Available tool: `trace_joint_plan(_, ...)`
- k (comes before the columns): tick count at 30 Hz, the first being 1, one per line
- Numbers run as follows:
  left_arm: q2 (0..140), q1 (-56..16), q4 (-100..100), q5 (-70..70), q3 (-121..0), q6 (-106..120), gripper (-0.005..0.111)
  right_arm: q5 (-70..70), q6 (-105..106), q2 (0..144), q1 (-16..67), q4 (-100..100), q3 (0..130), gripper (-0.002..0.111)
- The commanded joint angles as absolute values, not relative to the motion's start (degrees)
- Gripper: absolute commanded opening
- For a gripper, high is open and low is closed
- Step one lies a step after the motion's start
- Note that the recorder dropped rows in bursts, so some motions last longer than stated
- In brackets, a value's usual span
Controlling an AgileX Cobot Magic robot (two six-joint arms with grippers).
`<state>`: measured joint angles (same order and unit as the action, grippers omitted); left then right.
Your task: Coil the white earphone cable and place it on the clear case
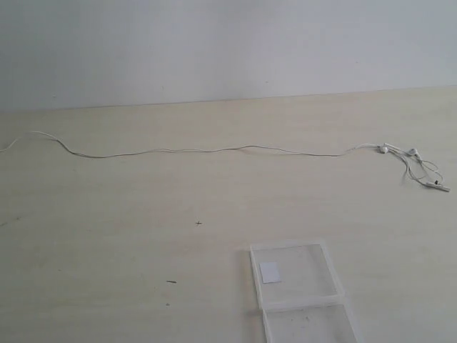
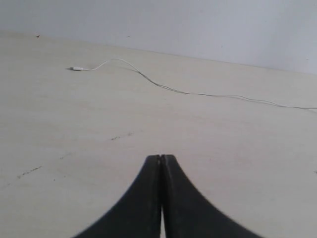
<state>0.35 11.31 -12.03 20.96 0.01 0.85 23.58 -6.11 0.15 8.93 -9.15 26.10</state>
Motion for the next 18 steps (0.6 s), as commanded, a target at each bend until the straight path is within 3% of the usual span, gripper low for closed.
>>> trace_joint_plan(1, 0.0, 11.42, -11.96, 20.74, 0.0, 1.09, 0.0, 9.77, -6.23, 0.0, 8.63, -11.77, 27.74, 0.0)
trace_joint_plan(5, 0.0, 11.42, -11.96, 20.74, 0.0, 1.09, 0.0, 16.5, 2.02, 6.46, 8.63, -12.14, 35.9, 0.0)
trace_joint_plan(14, 0.0, 11.42, -11.96, 20.74, 0.0, 1.09, 0.0, 38.74, 14.02, 47.65, 8.63, -20.23, 65.09, 0.0)
trace_joint_plan(18, 0.0, 11.42, -11.96, 20.74, 0.0, 1.09, 0.0, 40.08, 14.98, 61.52, 8.63, -28.75, 69.14, 0.0)
